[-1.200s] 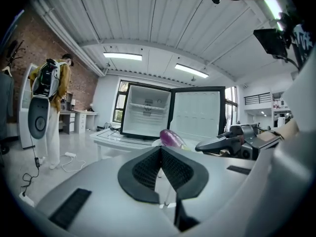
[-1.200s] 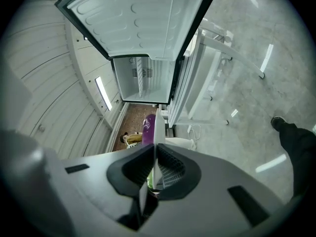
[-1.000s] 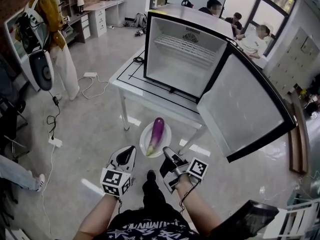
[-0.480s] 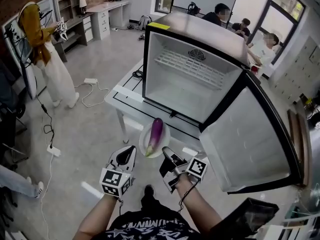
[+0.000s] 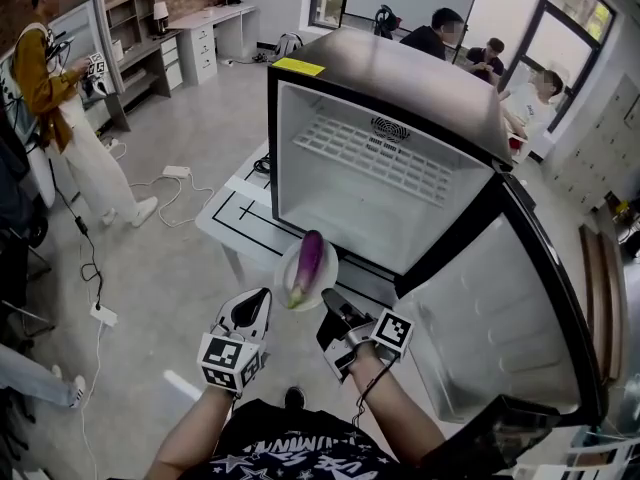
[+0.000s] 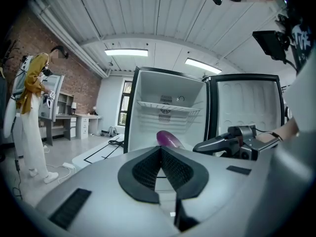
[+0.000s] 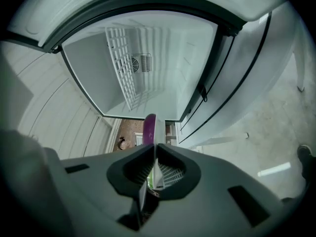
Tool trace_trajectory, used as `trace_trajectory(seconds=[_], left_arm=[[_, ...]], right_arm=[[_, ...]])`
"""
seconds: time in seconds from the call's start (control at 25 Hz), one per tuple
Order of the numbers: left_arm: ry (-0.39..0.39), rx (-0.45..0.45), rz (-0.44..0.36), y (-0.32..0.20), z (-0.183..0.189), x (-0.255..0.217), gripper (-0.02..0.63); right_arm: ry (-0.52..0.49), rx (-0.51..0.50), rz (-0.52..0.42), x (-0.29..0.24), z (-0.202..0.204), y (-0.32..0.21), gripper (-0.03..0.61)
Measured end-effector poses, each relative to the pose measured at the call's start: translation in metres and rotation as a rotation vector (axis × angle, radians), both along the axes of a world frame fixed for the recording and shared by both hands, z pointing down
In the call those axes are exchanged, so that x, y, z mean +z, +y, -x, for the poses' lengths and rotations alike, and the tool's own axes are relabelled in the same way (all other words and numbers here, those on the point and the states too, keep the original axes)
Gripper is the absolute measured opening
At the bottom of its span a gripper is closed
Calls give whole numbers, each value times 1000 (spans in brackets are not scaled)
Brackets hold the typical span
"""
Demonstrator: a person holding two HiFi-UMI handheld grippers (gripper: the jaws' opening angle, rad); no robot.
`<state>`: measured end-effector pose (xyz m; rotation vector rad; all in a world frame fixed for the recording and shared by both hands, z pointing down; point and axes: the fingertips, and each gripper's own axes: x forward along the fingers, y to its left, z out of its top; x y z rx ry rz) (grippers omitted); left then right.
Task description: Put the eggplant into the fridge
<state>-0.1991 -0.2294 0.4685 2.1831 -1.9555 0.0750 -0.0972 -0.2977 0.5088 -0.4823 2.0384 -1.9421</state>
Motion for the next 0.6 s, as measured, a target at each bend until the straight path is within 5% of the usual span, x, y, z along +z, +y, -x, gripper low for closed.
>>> trace_trajectory(seconds=[0.6], left_arm=[[8, 111, 6, -72, 2, -2, 8]], right_arm=[[-13, 112, -13, -4, -4, -50, 23]])
